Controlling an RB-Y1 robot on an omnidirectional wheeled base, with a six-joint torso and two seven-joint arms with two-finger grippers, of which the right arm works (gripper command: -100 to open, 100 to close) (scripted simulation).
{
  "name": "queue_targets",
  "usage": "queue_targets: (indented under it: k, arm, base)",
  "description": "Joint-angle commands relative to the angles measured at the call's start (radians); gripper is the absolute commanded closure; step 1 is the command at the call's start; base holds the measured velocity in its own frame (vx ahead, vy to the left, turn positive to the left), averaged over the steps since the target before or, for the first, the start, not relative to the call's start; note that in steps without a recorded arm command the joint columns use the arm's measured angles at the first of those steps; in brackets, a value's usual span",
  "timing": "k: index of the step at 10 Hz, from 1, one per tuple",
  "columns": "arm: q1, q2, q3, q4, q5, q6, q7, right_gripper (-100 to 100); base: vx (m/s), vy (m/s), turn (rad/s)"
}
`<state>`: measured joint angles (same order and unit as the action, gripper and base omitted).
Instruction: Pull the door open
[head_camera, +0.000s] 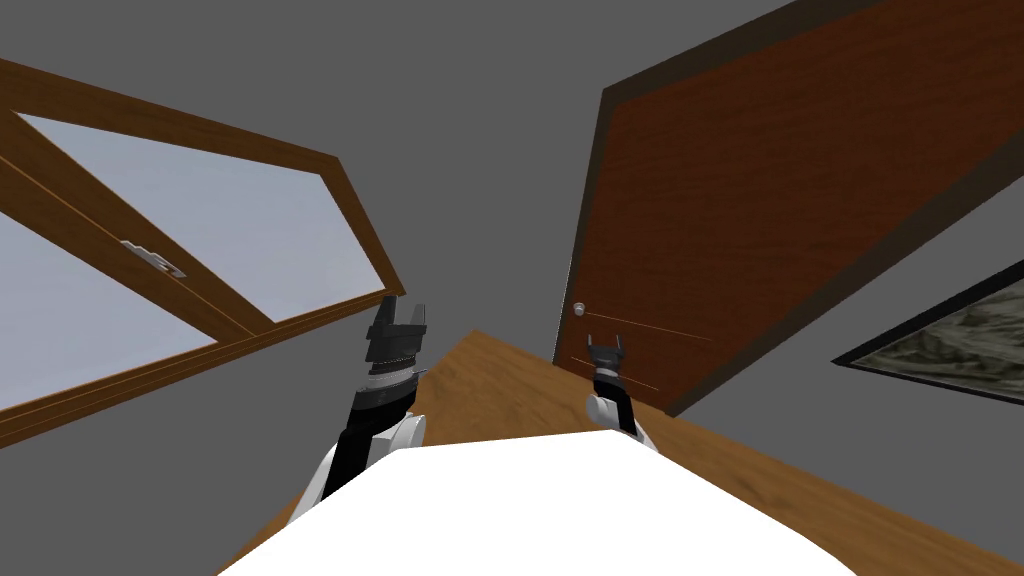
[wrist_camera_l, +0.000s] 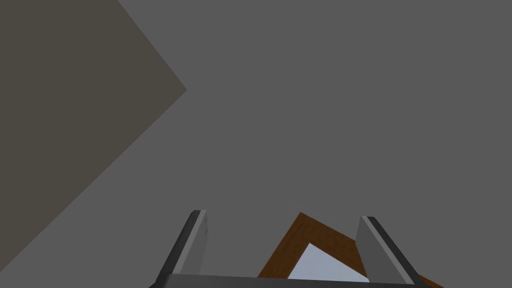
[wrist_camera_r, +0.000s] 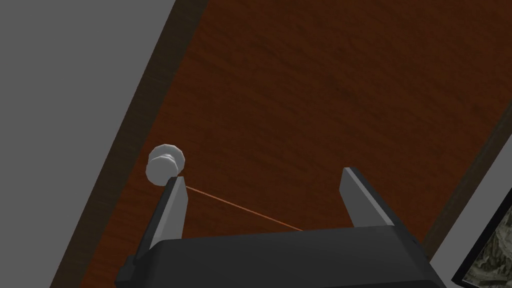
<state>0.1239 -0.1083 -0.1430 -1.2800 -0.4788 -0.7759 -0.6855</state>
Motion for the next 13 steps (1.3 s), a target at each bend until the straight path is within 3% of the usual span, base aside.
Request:
queue_targets:
  k: [1, 13]
  arm:
    - [-0.015, -0.003, -0.004, 0.047, -0.024, -0.012, -0.037, -100]
    - [-0.125, -0.006, -0.031, 0.360, -0.190, -0.072, -0.267, -100]
  base:
    - [0.067, -0.047, 0.132]
    - [0.077, -0.057, 0.107]
